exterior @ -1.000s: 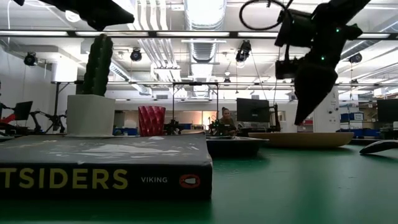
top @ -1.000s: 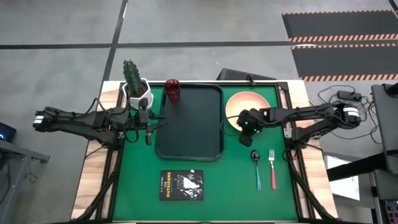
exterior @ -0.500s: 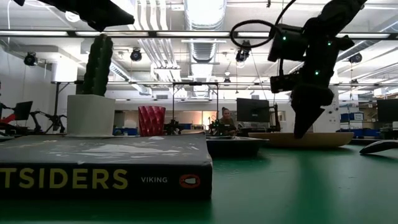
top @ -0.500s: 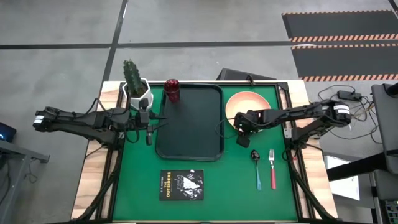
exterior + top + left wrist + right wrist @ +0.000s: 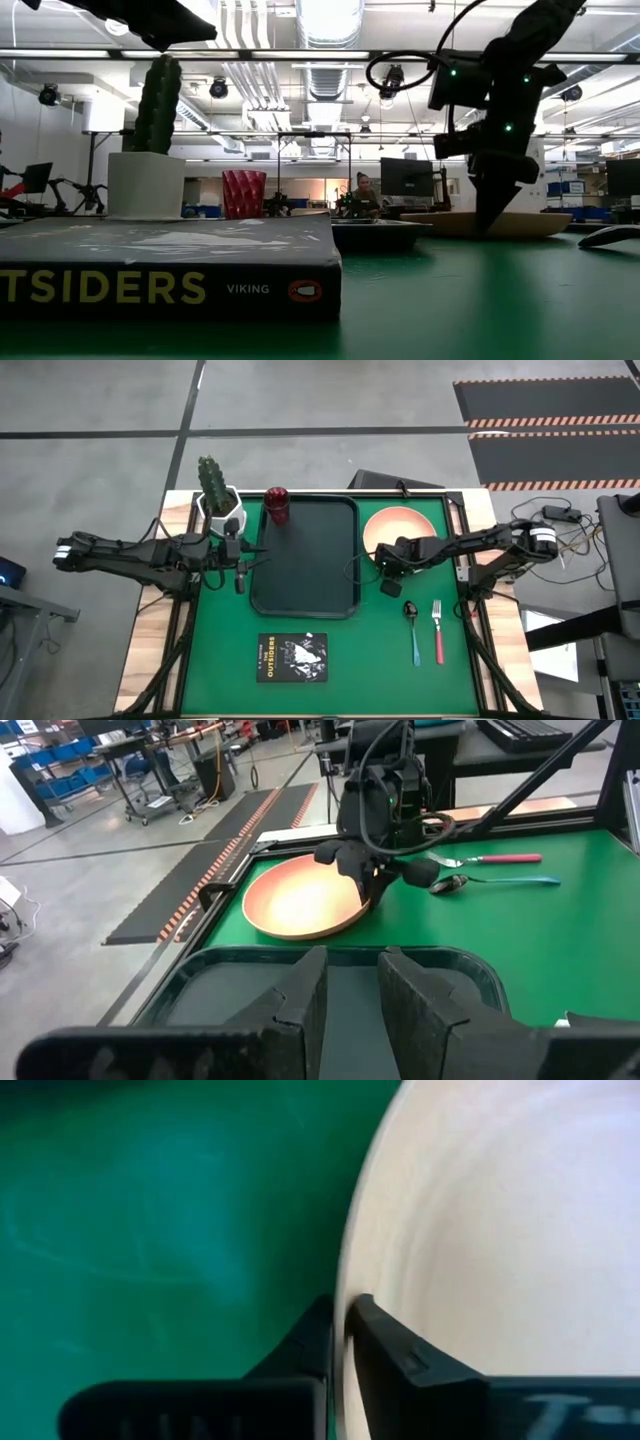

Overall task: Pick and place plate/cup/fork/spoon on tray
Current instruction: Put the orange plate on the black tray below the red glass

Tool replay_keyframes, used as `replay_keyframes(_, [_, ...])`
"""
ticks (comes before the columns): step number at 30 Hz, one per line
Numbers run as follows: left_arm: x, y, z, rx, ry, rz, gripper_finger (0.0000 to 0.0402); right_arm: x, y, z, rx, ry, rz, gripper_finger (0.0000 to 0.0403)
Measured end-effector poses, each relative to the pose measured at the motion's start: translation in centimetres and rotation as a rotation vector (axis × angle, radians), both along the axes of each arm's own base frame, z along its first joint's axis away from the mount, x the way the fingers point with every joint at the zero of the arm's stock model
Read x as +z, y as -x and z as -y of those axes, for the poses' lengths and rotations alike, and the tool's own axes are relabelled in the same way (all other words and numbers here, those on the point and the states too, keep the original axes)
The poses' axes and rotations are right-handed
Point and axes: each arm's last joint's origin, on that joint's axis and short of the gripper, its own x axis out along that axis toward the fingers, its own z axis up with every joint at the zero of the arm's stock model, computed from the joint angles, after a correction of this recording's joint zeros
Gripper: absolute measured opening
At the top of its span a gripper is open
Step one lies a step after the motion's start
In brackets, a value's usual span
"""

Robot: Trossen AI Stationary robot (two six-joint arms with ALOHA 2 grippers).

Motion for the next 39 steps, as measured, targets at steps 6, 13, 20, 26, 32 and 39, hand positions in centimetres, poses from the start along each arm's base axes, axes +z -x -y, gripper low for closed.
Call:
replay_keyframes(6, [0.0,0.0,0.0,0.000,0.001,-0.001,0.0073,1.9,0.6,-0.4,0.026,0.072,0.043,0.0012])
replay_keyframes(13, [0.0,0.0,0.0,0.001,0.004,0.006,0.0073,6.3,-0.6,-1.8,0.074,0.189,0.042,0.0008])
replay_keyframes(20, [-0.1,-0.2,0.0,0.002,0.009,-0.003,0.0073,9.7,-4.3,-4.2,0.199,0.268,0.133,0.0008])
replay_keyframes(26, [-0.2,-0.4,0.0,0.002,0.009,-0.009,0.0073,10.2,-9.0,-6.4,0.332,0.299,0.147,0.0008])
replay_keyframes(32, [-0.2,-0.3,0.0,0.003,0.010,-0.007,0.0073,8.4,-14.2,-7.6,0.462,0.333,0.099,0.0008])
replay_keyframes(39, [-0.1,-0.2,0.0,0.003,0.011,-0.007,0.0073,5.5,-18.9,-7.8,0.570,0.320,0.045,0.0008])
